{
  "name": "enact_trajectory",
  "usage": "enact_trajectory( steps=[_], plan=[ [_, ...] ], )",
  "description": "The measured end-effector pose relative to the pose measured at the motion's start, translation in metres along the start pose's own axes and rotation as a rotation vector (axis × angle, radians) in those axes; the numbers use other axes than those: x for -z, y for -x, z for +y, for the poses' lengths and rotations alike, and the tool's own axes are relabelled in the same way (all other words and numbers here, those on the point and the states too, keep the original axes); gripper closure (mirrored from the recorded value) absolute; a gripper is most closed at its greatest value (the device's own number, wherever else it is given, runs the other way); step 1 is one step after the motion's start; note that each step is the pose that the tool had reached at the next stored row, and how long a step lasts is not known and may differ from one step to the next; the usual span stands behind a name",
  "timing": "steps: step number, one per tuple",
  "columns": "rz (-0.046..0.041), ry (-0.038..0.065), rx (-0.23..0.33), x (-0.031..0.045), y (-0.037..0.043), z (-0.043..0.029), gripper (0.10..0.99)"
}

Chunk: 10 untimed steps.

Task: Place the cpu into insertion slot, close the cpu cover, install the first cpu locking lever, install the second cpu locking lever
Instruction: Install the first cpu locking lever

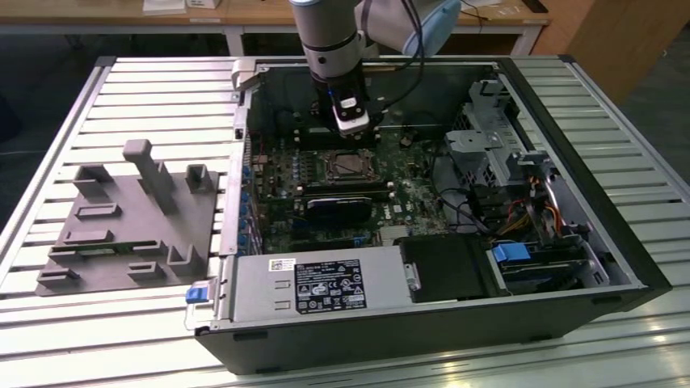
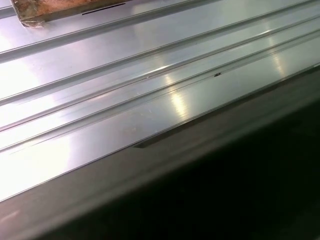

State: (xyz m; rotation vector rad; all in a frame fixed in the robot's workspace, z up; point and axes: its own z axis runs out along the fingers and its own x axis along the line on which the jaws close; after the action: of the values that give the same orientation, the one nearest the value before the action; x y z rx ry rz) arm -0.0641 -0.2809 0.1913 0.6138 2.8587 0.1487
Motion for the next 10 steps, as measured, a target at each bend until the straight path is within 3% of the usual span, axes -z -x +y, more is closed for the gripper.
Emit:
enact_trajectory(
  steps=[10],
  plan=[
    [0.0,0.0,0.0,0.0062,0.0012,0.0009,0.984]
  ],
)
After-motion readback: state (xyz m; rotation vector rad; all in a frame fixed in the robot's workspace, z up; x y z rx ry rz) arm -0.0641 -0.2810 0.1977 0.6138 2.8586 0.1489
